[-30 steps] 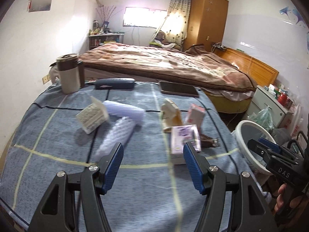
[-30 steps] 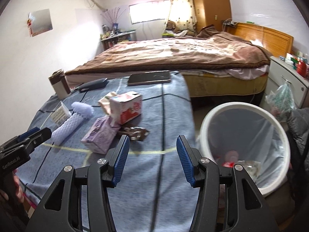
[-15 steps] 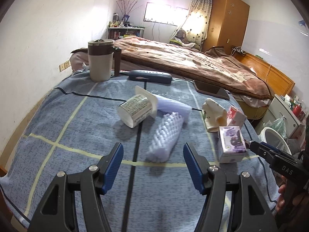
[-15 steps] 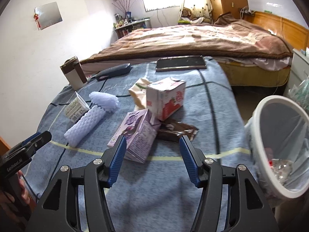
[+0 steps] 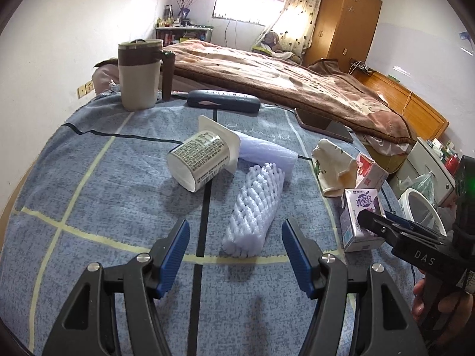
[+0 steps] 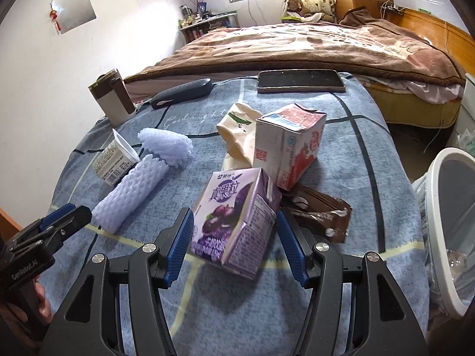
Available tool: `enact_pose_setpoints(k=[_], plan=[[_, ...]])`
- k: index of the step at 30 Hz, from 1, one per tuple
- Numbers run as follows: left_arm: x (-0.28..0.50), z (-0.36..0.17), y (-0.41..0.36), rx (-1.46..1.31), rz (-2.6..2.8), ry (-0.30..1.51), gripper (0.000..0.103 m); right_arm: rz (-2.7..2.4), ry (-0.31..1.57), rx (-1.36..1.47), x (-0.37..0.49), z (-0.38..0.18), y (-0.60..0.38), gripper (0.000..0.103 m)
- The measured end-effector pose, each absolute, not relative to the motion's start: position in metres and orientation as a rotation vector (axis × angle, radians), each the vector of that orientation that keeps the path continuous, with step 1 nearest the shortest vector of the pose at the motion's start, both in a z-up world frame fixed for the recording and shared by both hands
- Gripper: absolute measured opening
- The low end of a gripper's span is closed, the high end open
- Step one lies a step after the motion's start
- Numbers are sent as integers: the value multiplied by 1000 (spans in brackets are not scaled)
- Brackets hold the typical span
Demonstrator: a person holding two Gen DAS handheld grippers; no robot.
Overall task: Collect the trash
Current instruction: 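Grasp the purple grape milk carton with the right tool while the left tool grasps the white foam net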
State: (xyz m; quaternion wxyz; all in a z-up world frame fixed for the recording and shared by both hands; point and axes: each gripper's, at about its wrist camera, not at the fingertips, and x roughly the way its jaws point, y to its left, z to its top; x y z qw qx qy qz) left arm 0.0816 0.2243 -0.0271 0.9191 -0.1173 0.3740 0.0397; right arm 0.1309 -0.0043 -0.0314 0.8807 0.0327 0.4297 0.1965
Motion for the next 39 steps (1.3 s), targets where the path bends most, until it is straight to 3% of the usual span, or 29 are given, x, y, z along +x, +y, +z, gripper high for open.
enact_pose_setpoints(k=[9,19,24,26,31,39], plan=[[97,-35,223,-225,68,794,67,419,905,102,137,-32,-5,60],[106,-39,223,-223,58,808,67,447,854,109,129,-25,-8,30],[107,-43,227,-238,66,813,67,563,892,161,129,-28,-4,29],[106,-43,228,-238,73,814,67,544,894,155,130,-31,1,31],[103,-41,234,-240,78,810,67,543,940,136,132,-38,11,59],[103,-43,237,-253,79,811,67,536,944,7,126,-42,30,65]])
